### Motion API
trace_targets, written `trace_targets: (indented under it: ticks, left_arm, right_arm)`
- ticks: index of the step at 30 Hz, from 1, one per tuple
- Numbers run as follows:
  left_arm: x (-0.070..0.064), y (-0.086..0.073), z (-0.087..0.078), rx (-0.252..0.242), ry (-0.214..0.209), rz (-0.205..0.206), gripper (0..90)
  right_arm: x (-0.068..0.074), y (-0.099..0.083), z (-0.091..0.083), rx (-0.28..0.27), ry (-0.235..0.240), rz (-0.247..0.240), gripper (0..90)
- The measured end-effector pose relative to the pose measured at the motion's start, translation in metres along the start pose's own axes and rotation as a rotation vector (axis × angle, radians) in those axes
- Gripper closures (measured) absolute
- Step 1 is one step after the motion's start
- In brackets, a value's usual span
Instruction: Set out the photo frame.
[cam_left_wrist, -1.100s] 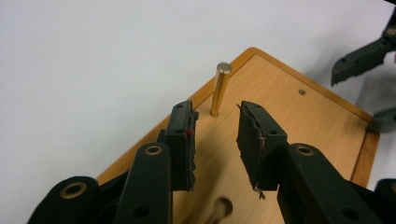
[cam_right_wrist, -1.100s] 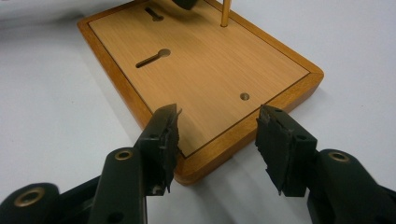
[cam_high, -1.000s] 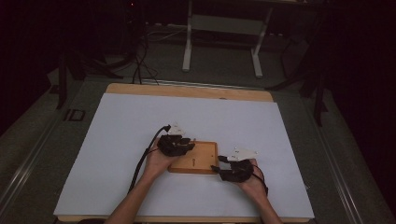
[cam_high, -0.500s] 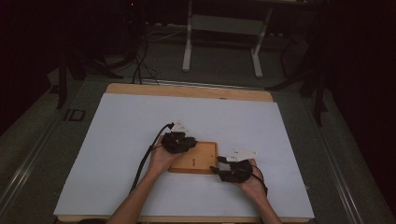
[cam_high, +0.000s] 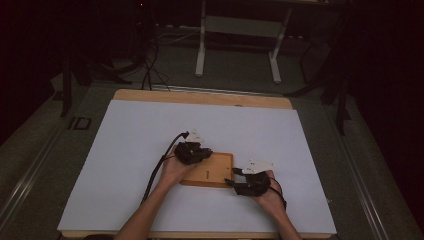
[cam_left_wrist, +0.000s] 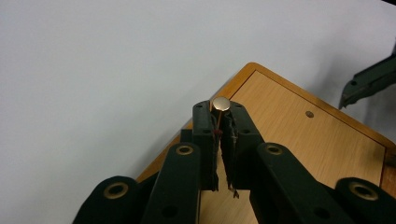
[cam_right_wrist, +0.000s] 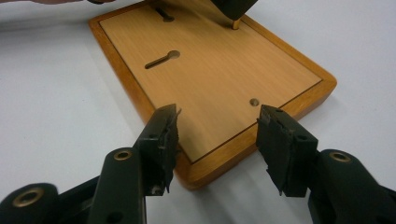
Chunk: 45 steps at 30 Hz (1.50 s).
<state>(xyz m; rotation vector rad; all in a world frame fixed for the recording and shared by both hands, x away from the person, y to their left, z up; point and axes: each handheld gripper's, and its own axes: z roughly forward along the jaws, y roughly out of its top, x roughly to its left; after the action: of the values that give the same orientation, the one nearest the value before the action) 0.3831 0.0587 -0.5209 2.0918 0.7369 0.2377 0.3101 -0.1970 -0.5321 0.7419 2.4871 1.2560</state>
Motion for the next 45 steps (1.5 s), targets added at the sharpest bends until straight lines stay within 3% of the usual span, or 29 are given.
trace_targets:
  ticks: [13, 24, 34, 45]
  left_arm:
    - [0.004, -0.002, 0.002, -0.019, -0.032, -0.012, 83.7]
    - [0.012, 0.000, 0.003, -0.011, -0.080, -0.066, 84.2]
    - [0.018, 0.002, 0.005, -0.002, -0.111, -0.110, 84.3]
    - [0.026, 0.005, 0.006, 0.022, -0.156, -0.161, 84.3]
  right_arm:
    - [0.000, 0.000, -0.001, -0.001, 0.004, 0.000, 47.6]
    - [0.007, 0.001, -0.002, -0.001, 0.036, -0.043, 46.5]
    - [0.007, 0.002, -0.011, -0.030, 0.033, -0.037, 38.3]
    - [0.005, 0.001, -0.012, -0.020, 0.007, -0.042, 31.2]
